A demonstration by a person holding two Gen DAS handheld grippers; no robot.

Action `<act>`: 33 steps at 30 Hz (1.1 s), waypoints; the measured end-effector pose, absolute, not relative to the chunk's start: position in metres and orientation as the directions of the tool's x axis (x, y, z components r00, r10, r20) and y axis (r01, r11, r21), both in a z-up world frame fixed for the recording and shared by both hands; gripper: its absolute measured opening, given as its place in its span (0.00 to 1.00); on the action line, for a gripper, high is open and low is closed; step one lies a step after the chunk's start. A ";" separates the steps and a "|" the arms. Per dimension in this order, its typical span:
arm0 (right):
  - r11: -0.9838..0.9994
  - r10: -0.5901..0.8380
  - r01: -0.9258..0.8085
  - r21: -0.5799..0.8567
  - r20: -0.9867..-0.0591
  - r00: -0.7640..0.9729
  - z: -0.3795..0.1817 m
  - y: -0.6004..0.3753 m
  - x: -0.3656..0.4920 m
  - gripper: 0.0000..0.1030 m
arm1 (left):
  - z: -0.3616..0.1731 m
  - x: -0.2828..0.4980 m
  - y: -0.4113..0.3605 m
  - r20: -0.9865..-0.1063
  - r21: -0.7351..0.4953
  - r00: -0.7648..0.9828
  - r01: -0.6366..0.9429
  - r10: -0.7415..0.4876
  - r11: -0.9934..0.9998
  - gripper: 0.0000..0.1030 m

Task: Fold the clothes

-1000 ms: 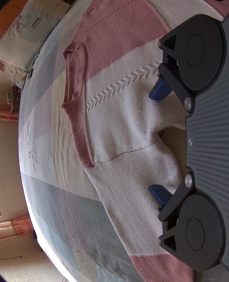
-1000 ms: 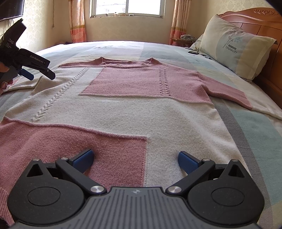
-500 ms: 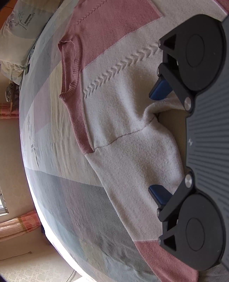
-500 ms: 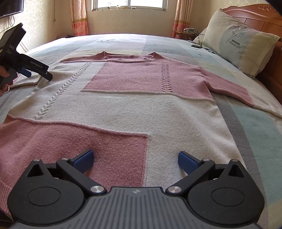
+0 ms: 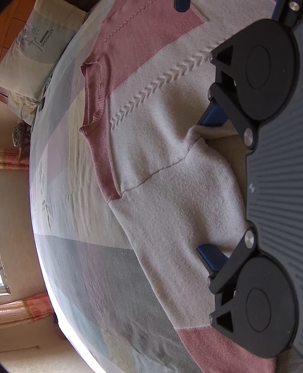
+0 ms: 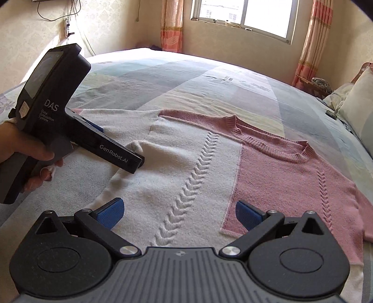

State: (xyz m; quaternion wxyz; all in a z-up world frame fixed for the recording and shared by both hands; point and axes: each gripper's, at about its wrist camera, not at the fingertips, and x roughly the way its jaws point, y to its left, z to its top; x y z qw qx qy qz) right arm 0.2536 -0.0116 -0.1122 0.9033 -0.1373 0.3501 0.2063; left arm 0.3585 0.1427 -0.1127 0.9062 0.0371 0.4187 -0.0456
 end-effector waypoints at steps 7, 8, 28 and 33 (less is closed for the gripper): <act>0.884 0.249 -0.457 -0.098 -0.728 0.638 -0.140 0.027 0.230 1.00 | -0.111 0.360 0.156 -0.750 -0.055 0.651 0.108 -0.113 0.993 1.00; 0.879 0.244 -0.463 -0.116 -0.725 0.644 -0.140 0.029 0.217 1.00 | -0.111 0.360 0.157 -0.748 -0.061 0.654 0.108 -0.117 0.992 1.00; 0.894 0.270 -0.445 -0.044 -0.741 0.615 -0.142 -0.008 0.139 1.00 | -0.113 0.353 0.152 -0.739 -0.015 0.668 0.110 -0.085 0.994 1.00; 0.847 0.308 -0.530 -0.044 -0.772 0.556 -0.133 -0.017 0.091 1.00 | -0.113 0.352 0.149 -0.742 0.001 0.667 0.111 -0.074 0.994 1.00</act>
